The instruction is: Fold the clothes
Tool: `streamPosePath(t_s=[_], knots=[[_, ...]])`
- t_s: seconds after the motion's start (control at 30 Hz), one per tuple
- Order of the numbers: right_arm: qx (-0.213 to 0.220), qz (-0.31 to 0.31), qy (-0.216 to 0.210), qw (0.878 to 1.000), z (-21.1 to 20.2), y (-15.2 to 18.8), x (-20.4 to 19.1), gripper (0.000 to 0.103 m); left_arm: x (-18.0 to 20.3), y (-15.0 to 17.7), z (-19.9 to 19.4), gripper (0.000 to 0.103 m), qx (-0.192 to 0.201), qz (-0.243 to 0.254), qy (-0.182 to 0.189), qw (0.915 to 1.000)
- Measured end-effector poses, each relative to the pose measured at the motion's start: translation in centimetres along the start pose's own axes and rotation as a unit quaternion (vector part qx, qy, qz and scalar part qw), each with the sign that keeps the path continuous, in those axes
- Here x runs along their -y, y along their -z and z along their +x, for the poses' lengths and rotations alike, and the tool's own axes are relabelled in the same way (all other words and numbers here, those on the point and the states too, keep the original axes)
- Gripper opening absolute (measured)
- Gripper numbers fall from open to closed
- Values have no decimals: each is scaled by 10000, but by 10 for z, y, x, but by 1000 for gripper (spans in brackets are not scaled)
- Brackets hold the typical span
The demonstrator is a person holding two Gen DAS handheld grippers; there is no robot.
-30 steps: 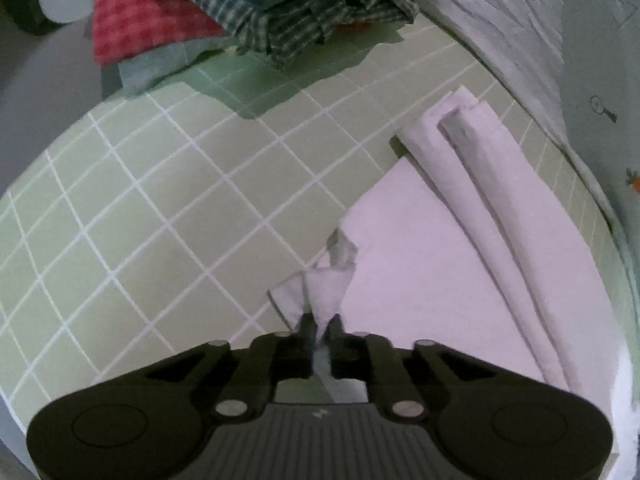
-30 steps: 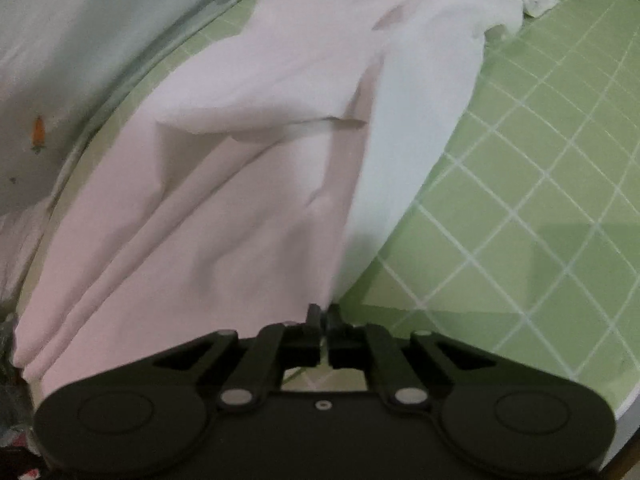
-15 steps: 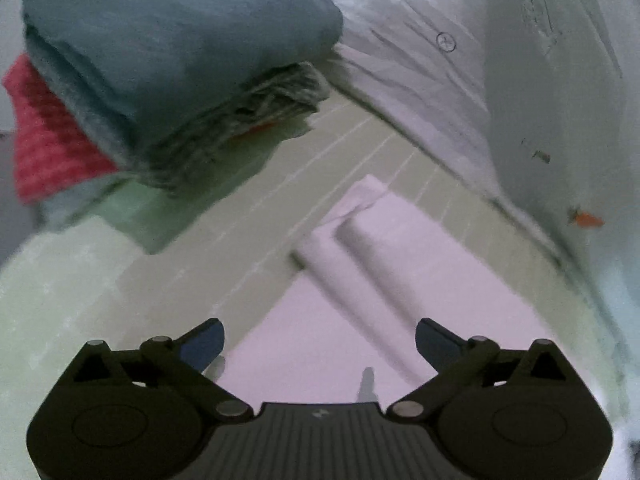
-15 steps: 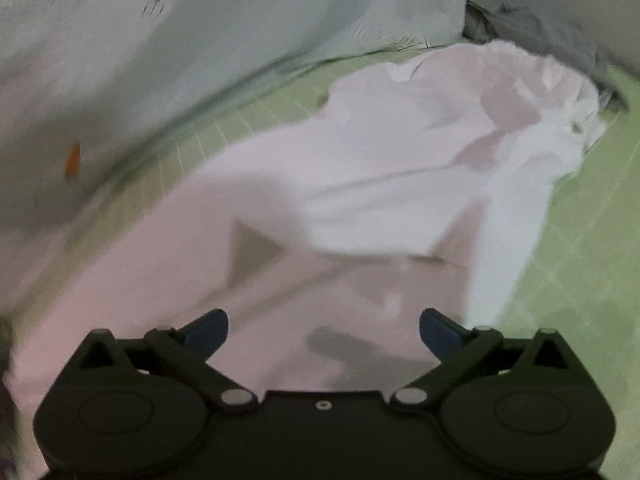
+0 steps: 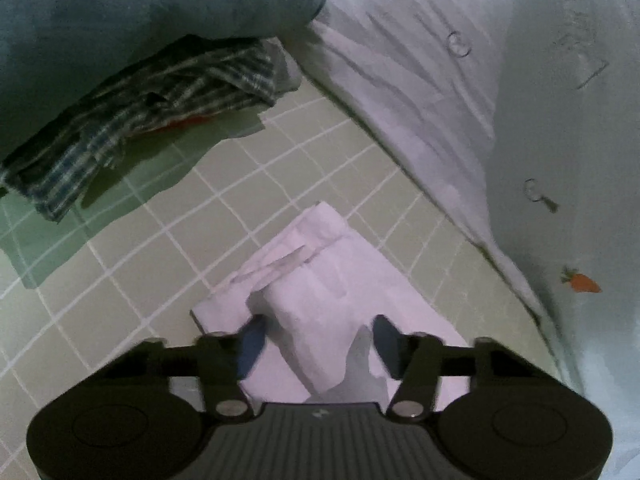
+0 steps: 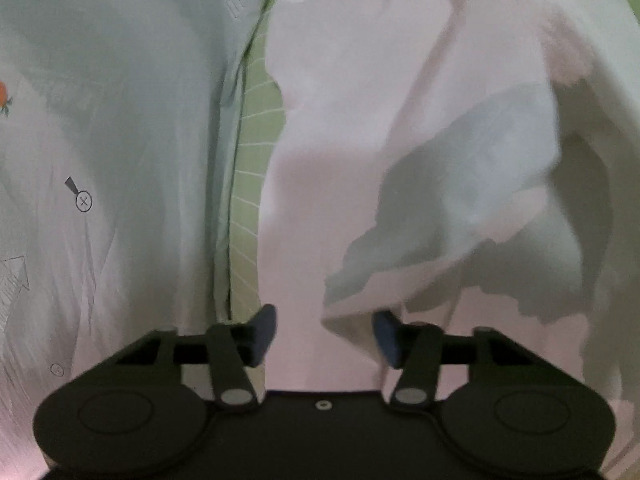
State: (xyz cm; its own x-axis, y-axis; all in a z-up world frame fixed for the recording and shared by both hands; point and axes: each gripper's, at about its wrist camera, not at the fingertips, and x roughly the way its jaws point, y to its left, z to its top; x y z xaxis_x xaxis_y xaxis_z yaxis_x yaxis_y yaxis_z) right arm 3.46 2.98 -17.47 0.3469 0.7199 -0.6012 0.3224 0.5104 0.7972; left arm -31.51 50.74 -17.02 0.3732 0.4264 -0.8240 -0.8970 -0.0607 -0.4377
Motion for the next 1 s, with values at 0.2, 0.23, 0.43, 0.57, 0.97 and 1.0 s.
streamPosePath(t_s=[0.2,0.23,0.43,0.57,0.97,1.0], knots=[[179,-188,195,9995,-5,-3,-4,3,-1,-4,0,10,1,-65,-76,9999],[185,-240,178,9994,-10,-2,-3,3,-2,-2,-5,9,42,-89,-25,9999],[163,-689,184,9973,-49,14,2,2,-12,8,-52,8,135,-116,86,9998],[52,-1005,267,9946,-79,26,8,2,-31,18,-98,8,217,-156,175,9995],[-243,-1744,1538,9723,-85,43,66,4,-121,101,-108,9,-347,-398,-1021,9934],[-253,-1861,1622,9687,-83,44,65,6,-121,104,-103,10,-346,-340,-1049,9933]])
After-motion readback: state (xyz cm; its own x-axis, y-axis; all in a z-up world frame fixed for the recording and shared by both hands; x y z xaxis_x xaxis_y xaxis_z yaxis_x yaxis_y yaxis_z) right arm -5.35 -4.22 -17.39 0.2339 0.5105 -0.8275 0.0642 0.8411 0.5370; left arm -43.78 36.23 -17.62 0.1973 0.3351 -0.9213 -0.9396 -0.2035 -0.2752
